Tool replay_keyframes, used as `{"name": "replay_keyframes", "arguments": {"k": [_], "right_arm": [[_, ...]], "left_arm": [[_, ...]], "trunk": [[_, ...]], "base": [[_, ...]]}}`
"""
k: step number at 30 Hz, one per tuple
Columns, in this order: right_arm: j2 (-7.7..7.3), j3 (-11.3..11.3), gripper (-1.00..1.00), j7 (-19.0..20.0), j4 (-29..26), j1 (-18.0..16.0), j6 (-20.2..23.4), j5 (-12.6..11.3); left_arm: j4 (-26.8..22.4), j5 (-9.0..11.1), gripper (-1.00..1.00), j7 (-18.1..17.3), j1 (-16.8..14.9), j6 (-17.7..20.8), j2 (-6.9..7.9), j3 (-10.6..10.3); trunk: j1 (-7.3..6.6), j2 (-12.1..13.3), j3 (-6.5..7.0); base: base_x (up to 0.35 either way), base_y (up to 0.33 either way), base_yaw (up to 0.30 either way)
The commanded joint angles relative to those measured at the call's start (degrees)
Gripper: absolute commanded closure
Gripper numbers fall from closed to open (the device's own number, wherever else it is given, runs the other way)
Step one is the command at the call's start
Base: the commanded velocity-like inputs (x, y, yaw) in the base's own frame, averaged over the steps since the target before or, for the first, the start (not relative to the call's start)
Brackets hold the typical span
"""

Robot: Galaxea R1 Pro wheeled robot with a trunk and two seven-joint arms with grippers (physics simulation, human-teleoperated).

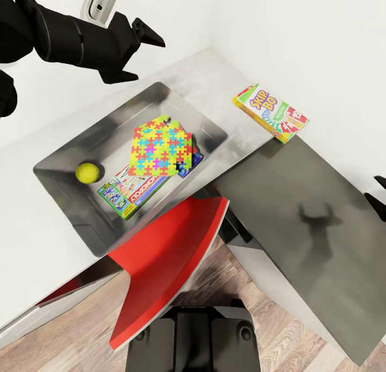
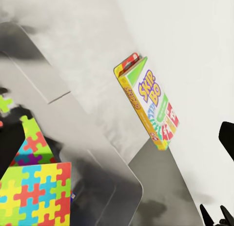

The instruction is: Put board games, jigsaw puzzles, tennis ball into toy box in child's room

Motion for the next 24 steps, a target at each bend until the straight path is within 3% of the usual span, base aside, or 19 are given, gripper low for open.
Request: {"name": "replay_keyframes", "arguments": {"k": [1,12,20,24], "right_arm": [[0.02,-0.03,-1.00,-0.03,0.45,-0.05,0.44,-0.45],[0.09,0.01,-1.00,0.10,1.91,-0.05,-0.28,-0.41],[2.68,2.61,-1.00,0.60,4.49,-2.60,-2.33,2.27],[3.97,2.79,-1.00,0.60,5.24,-3.87,-2.33,3.59]], "left_arm": [[-0.01,0.30,-1.00,0.30,-0.08,0.07,0.05,-0.26],[-0.01,0.32,-1.00,0.30,-0.08,0.03,0.06,-2.30],[2.58,-2.28,-1.00,0.06,0.05,-2.53,-2.54,-2.39],[3.87,-2.99,-1.00,0.06,0.05,-2.86,-3.84,-2.39]], "trunk": [[0.03,-0.09,-0.07],[0.03,-0.09,-0.07],[0.03,-0.09,-0.07],[0.03,-0.09,-0.07]], "base": [[0.000,0.000,0.000],[0.000,0.000,0.000],[0.000,0.000,0.000],[0.000,0.000,0.000]]}}
